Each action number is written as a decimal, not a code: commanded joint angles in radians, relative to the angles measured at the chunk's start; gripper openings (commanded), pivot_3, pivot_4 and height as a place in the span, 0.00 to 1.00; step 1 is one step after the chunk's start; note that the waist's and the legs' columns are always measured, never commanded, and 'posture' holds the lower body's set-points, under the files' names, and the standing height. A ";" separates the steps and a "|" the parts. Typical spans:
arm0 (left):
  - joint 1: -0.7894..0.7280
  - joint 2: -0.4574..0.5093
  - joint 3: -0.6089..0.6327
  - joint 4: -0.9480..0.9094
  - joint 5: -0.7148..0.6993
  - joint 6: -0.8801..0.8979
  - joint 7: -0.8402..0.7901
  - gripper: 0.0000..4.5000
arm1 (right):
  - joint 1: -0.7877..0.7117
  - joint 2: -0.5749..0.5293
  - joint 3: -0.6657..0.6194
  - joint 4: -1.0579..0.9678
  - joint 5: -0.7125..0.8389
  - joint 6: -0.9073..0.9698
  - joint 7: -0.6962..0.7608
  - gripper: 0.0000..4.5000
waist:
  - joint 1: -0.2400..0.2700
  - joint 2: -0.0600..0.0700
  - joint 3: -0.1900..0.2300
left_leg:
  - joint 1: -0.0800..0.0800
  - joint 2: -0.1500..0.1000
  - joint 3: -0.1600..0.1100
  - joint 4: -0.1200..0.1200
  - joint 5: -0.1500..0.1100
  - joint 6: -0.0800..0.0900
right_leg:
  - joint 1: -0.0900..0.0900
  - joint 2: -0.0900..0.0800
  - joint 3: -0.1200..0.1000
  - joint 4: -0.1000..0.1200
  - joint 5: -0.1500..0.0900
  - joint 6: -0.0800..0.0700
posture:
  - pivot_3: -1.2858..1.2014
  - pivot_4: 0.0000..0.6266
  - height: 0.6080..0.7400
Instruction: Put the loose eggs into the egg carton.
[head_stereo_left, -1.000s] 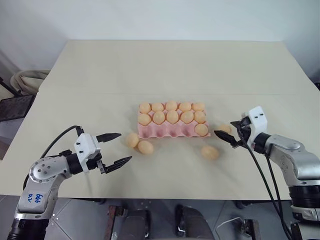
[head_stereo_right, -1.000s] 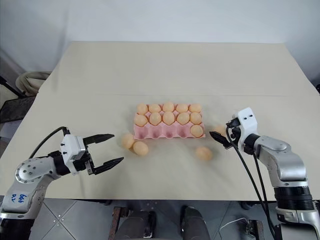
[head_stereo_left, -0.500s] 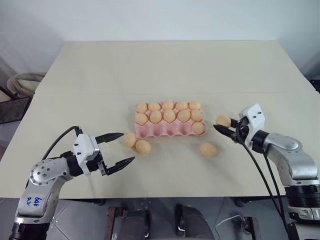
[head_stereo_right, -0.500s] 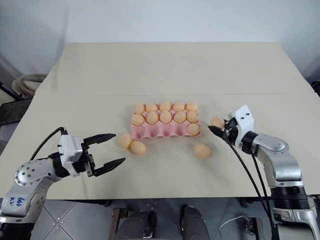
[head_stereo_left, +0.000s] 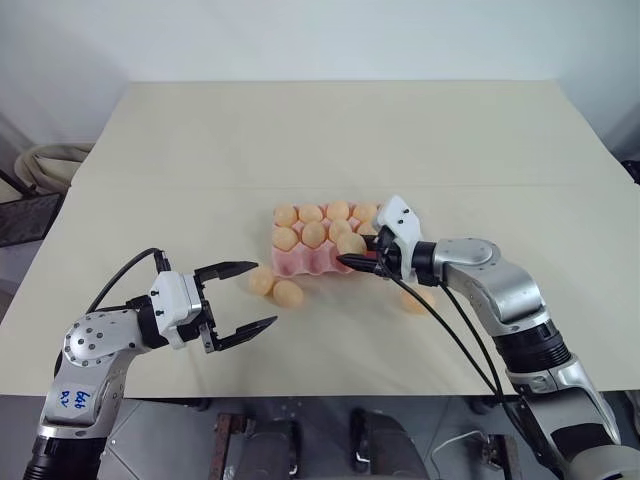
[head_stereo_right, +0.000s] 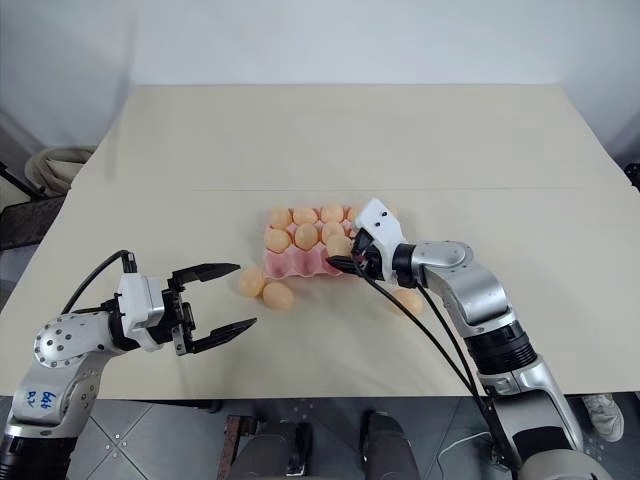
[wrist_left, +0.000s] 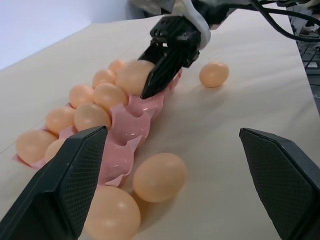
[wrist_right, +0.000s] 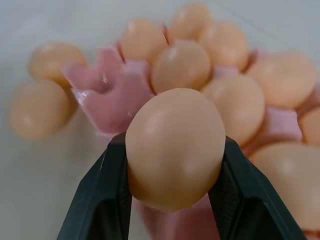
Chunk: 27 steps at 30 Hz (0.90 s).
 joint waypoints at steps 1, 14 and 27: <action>0.024 0.007 0.028 -0.026 0.001 -0.009 0.016 1.00 | -0.001 -0.021 -0.040 -0.025 -0.003 -0.007 0.010 0.59 | -0.001 0.000 0.000 | 0.000 0.000 0.000 0.000 -0.001 0.000 | 0.000 0.000 -0.001 0.000 0.000 0.000 | 0.52 0.24 1.00; -0.045 -0.007 -0.022 0.035 0.006 -0.014 0.004 1.00 | 0.119 -0.133 -0.181 -0.173 0.068 0.010 0.056 0.99 | 0.002 0.000 0.000 | 0.000 0.001 0.003 0.000 -0.004 0.005 | 0.001 0.000 -0.003 -0.006 0.000 0.001 | 0.52 0.24 1.00; -0.084 -0.007 -0.044 0.068 0.008 -0.015 -0.017 1.00 | 0.064 -0.022 -0.099 -0.199 0.041 0.046 -0.026 0.99 | -0.002 -0.001 0.000 | 0.001 0.003 0.006 0.002 -0.003 0.004 | 0.000 0.000 -0.002 -0.002 0.000 0.000 | 0.52 0.24 1.00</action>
